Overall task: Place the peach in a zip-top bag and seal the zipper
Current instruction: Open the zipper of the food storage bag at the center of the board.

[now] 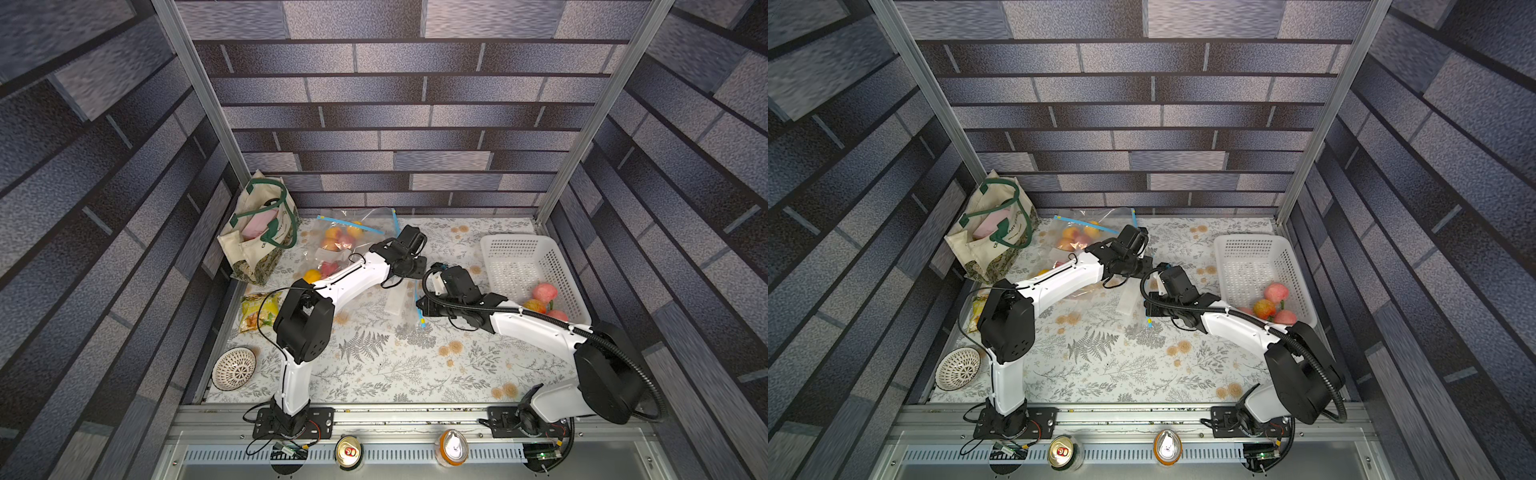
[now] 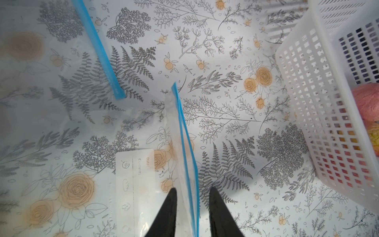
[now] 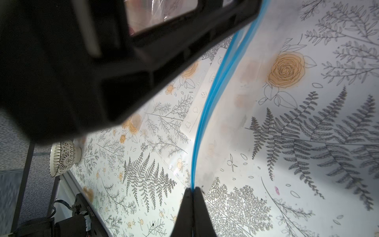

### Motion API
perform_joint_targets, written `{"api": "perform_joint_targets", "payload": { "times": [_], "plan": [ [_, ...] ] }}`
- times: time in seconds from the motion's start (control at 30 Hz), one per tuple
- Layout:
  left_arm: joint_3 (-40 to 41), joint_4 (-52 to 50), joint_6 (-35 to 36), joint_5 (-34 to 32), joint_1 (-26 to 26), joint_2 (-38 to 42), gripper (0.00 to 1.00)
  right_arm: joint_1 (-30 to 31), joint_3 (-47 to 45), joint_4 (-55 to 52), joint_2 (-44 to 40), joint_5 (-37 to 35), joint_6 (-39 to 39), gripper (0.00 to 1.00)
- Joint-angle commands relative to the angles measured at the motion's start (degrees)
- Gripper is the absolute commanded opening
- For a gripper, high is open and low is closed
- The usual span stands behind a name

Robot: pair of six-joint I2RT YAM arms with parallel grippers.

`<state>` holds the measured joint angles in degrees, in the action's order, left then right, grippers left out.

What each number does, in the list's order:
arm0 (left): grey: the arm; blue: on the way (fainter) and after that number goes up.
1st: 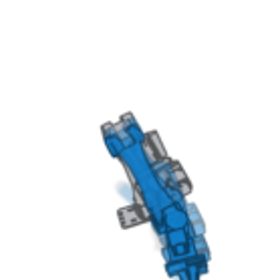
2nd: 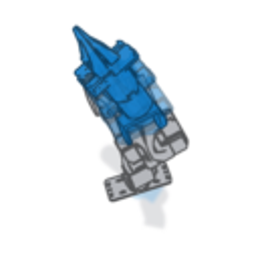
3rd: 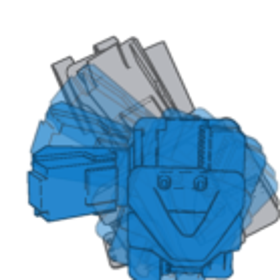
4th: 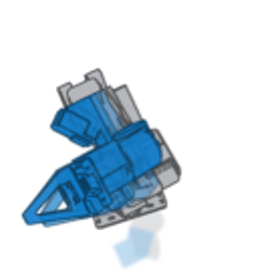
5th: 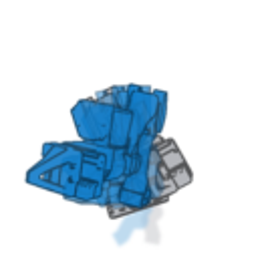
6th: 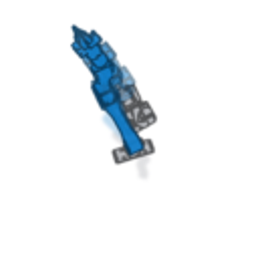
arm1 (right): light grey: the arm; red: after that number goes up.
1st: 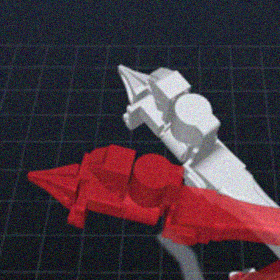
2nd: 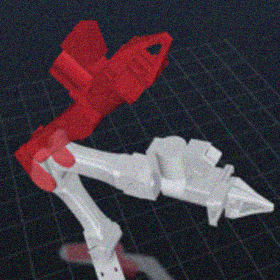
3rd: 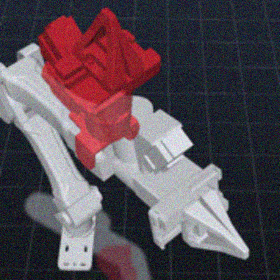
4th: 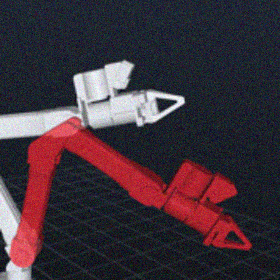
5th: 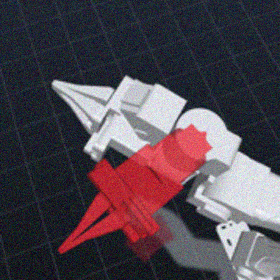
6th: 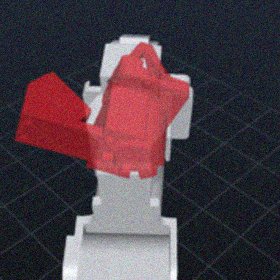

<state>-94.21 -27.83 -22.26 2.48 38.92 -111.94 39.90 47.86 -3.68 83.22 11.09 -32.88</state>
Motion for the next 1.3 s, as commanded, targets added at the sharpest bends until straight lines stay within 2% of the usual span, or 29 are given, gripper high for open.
{"api": "perform_joint_targets", "payload": {
  "times": [0.0,0.17,0.93,1.27],
  "plan": [
    [0.87,0.07,0.68,-0.79,-0.74,2.3,0.28,0.37,1.71,-1.0,0.45,0.64,0.46,0.0],
    [0.64,-0.46,1.29,-1.45,-0.51,0.79,0.24,0.44,1.58,-1.16,0.22,0.54,0.53,0.0],
    [0.11,0.17,0.74,-0.55,-0.09,-2.47,0.24,0.43,1.95,-1.15,-0.16,0.69,0.63,0.0],
    [-0.02,0.11,0.51,-2.46,0.1,0.78,0.25,0.38,1.71,-1.17,0.1,0.94,0.86,0.0]
  ]
}}
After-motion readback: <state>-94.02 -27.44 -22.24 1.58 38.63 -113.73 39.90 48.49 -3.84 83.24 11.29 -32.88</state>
